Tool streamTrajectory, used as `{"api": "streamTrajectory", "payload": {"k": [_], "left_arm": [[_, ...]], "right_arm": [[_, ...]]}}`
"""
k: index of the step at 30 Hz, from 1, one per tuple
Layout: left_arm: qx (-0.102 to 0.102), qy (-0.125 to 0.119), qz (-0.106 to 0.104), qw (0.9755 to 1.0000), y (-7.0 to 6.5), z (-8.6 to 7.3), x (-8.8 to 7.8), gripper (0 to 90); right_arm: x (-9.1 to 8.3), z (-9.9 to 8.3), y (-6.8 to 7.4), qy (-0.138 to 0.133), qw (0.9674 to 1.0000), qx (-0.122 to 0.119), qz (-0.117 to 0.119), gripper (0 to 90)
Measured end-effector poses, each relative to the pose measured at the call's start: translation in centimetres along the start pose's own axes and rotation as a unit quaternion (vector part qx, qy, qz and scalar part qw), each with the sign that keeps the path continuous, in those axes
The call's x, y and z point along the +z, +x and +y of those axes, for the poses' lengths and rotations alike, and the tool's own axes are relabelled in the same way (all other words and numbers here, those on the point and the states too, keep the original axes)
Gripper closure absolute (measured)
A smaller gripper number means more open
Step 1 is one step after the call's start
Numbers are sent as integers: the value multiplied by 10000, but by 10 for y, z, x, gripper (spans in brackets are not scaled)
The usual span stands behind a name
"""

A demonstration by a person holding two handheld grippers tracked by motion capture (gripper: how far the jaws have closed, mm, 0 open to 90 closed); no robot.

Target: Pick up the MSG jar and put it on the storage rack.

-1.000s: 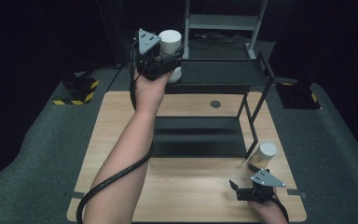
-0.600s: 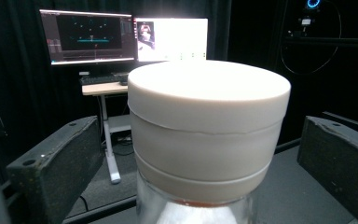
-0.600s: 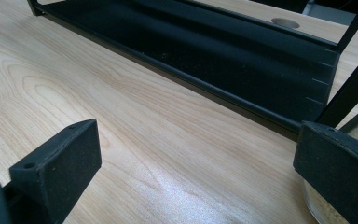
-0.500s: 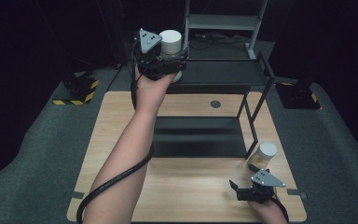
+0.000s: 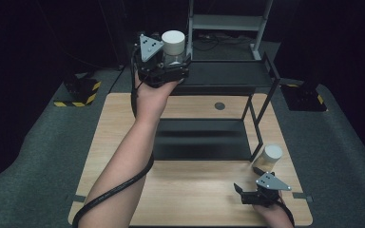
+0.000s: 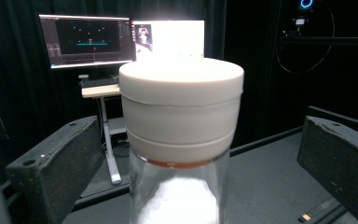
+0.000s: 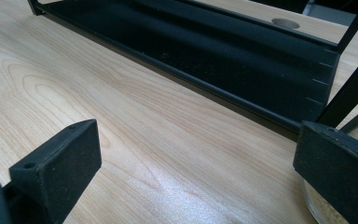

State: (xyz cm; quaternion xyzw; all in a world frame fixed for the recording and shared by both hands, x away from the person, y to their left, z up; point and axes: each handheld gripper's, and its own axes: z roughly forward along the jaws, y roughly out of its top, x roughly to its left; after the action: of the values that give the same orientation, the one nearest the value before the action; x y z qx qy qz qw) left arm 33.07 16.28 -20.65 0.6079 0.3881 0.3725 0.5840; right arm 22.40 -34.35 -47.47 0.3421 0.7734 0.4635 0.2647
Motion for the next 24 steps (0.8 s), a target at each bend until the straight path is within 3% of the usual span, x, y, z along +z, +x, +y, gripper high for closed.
{"api": "streamTrajectory", "payload": {"k": [7,18,24], "left_arm": [[30,29,8,10000,-1,-3,-13,4],[46,-118,-75,9999,3,-19,-41,4],[97,-70,-72,9999,1,-26,-54,4]], "right_arm": [[0,0,1,-4,10000,-16,-9,0],[0,0,1,8,10000,-36,-16,0],[0,0,2,10,10000,-50,-26,0]]}}
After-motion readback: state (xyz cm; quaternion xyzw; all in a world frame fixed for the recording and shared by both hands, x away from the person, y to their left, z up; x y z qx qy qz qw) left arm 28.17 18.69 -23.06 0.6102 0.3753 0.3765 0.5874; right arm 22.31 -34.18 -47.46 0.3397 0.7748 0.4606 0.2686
